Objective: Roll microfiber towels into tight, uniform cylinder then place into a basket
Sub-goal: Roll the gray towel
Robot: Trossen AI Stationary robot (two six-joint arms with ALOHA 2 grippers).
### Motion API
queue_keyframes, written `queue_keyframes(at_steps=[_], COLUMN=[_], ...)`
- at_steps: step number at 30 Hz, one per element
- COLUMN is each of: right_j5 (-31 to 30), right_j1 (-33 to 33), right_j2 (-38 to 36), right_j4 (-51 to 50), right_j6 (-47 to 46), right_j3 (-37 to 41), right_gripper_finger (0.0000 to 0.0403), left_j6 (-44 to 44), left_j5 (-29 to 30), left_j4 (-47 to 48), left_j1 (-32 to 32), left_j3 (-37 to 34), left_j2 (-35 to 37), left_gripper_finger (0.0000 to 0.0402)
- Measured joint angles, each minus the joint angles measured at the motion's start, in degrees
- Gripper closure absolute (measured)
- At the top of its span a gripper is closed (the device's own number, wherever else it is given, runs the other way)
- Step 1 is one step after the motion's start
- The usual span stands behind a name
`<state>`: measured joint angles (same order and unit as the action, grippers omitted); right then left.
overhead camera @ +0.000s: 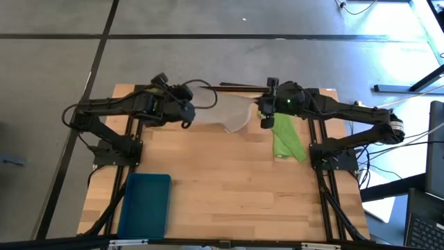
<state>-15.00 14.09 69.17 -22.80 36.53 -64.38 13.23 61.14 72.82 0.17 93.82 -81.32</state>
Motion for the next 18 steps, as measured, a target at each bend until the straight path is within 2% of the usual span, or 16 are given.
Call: queue_keyframes(at_steps=[6,11,18], right_j5=[-0.3,-0.5,-0.3], right_j1=[4.0,6.0,7.0], right_j2=[0.5,0.5,0.4], right_j4=[4.4,7.8,6.4], right_j6=[5.1,9.4,8.7], right_j3=[0.0,-2.2,-8.0], right_gripper_finger=[0.0400,0.0400,0.0400], left_j6=[-0.5,-7.0,-14.9], left_j5=[0.6,4.4,4.2], left_j4=[-1.3,-6.6,-13.2], left_j1=[4.8,7.0,8.2], left_j3=[0.0,0.0,0.0], left_j2=[0.0,0.0,0.0], left_gripper_finger=[0.0402,0.0402,0.0402])
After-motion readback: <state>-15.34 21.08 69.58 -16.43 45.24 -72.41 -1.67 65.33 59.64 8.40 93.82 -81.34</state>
